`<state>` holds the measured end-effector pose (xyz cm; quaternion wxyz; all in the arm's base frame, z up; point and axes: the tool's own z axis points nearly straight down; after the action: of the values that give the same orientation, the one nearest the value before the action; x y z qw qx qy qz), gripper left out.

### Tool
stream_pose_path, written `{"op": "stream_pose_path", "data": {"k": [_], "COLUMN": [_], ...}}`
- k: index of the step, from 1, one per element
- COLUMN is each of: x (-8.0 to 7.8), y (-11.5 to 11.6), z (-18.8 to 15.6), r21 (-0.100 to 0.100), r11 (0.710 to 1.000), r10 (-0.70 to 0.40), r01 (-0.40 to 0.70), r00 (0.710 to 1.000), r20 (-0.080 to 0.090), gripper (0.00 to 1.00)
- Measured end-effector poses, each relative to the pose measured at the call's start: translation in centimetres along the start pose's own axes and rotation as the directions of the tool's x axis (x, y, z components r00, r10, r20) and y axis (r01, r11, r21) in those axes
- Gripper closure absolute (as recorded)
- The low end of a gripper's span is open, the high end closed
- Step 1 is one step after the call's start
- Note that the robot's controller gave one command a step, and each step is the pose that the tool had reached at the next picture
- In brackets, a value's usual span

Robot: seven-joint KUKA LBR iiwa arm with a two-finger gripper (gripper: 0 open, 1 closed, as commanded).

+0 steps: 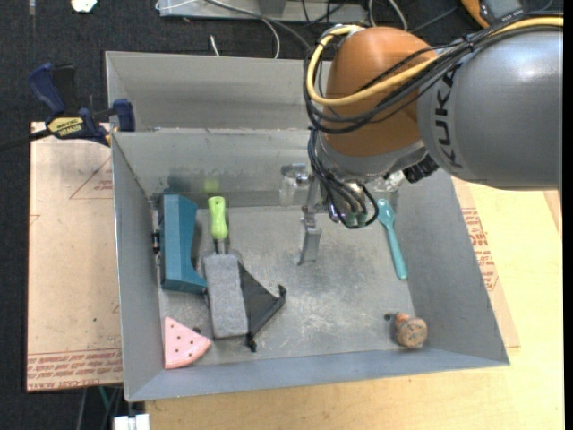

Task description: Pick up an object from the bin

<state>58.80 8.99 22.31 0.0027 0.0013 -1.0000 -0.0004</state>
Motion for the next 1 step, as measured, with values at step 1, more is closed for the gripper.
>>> {"op": "stream_pose_path", "data": {"k": [1], "x": [-0.09], "y": [-0.06], "z": [-0.49], "r21": [-0.001], "r11": [1.000], "r10": [0.002], "r01": [-0.002], "r00": [1.000], "r20": [0.007], "gripper": [0.00]}}
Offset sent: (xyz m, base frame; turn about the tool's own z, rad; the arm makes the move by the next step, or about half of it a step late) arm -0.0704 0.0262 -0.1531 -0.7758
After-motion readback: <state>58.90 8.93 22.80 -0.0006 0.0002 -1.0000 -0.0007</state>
